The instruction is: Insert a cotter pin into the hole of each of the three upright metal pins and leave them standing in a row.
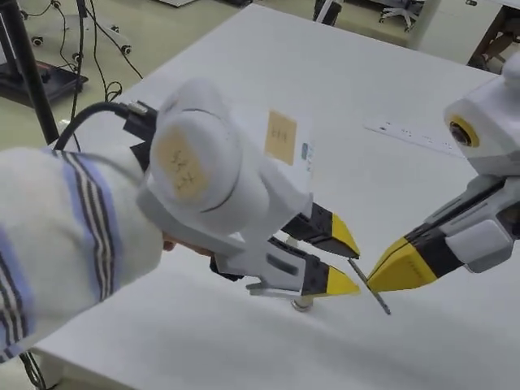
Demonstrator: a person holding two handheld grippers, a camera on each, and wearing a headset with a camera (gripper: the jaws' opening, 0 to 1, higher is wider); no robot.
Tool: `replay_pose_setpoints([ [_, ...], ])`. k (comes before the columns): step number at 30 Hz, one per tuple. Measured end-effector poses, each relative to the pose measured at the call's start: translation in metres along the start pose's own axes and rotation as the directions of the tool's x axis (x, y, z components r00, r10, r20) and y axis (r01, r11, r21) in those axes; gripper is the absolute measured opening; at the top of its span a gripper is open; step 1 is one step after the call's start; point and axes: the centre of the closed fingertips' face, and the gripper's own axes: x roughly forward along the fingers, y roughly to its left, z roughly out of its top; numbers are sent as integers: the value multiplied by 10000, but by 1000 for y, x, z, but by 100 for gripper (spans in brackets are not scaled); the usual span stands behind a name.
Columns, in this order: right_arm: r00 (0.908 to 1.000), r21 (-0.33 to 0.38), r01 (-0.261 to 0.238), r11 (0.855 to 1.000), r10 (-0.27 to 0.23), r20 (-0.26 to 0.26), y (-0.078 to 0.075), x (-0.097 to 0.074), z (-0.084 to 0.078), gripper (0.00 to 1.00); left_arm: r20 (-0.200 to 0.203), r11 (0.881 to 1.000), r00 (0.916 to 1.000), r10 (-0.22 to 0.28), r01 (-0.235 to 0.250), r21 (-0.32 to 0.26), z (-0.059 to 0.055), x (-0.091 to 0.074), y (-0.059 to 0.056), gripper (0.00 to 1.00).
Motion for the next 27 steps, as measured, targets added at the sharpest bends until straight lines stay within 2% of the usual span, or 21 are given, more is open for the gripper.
replay_pose_setpoints([
  [4, 9999, 240, -60, 9997, 62, -90, -1, 0, -3, 3, -110, 9988, 9999, -80, 85, 483, 3, -2, 0, 11],
  [8, 9999, 459, -101, 9989, 105, -86, -3, -1, -3, 3, 112, 9971, 9991, -403, 394, 658, 9, -3, -5, 10],
  [13, 9996, 619, -220, 9978, 230, -153, -1, 1, -5, 3, 2, 9945, 9992, -402, 400, 966, 7, -2, -5, 5],
  [21, 9991, 765, -309, 9966, 329, -254, 5, 6, -8, 3, -94, 9912, 9972, -739, 744, 1090, 3, -2, -9, 6],
  [27, 9989, 879, -369, 9954, 393, -257, 10, 10, -10, 3, -334, 9851, 9954, -893, 932, 1449, -1, 1, -13, 7],
])
